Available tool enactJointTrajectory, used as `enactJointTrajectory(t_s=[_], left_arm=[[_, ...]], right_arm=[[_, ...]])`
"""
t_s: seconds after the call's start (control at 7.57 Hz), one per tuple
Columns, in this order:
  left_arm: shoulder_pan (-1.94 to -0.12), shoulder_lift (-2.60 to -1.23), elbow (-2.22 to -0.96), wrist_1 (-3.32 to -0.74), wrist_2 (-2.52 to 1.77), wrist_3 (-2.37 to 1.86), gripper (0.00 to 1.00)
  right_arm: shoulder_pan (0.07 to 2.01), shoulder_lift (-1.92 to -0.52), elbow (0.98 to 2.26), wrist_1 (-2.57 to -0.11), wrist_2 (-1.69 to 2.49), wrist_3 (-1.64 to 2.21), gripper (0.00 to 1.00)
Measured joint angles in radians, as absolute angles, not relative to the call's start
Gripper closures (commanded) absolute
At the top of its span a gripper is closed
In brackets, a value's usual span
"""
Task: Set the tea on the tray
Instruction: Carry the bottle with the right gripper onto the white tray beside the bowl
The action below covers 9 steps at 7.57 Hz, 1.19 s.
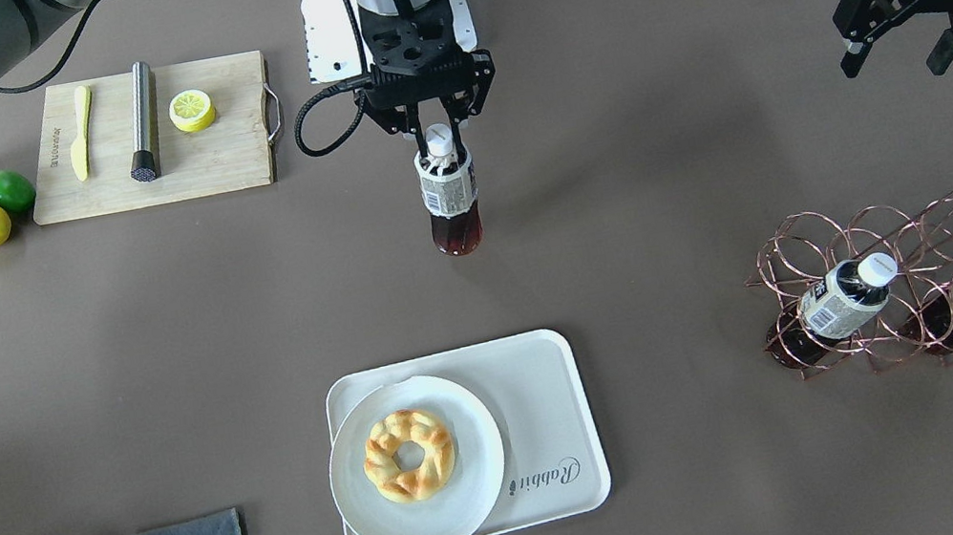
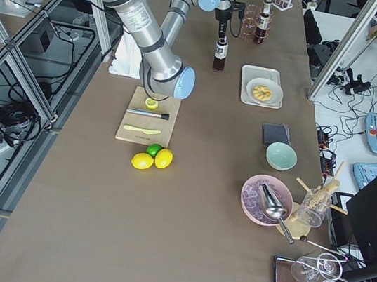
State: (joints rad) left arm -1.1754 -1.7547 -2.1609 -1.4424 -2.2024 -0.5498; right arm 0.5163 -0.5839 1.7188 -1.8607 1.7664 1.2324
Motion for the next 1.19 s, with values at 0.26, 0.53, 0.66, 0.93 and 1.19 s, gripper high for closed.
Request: enactJointTrajectory(t_s=[0.26, 0.53, 0.66, 0.93, 1.19], left_arm=[[-1.224, -1.623, -2.183, -1.550, -2.211, -0.545, 0.12], [-1.257, -1.444, -2.183, -1.739, -2.215, -0.543, 0.13], [-1.274, -1.392, -2.183, -1.796, -2.223, -0.543, 0.13], [-1.298, -1.356, -2.183, -1.831, -2.255, -0.543, 0.13], [-1.302, -1.351, -2.181, -1.836, -2.262, -0.543, 0.12]], right_arm=[[0.604, -0.462, 1.461, -1.725, 1.784, 1.187, 1.00], [0.679, -0.340, 1.186, -1.587, 1.821, 1.147, 1.00], [0.698, -0.287, 1.064, -1.526, 1.831, 1.136, 1.00], [0.711, -0.240, 0.932, -1.459, 1.837, 1.116, 1.00], [0.714, -0.233, 0.904, -1.446, 1.840, 1.103, 0.00]])
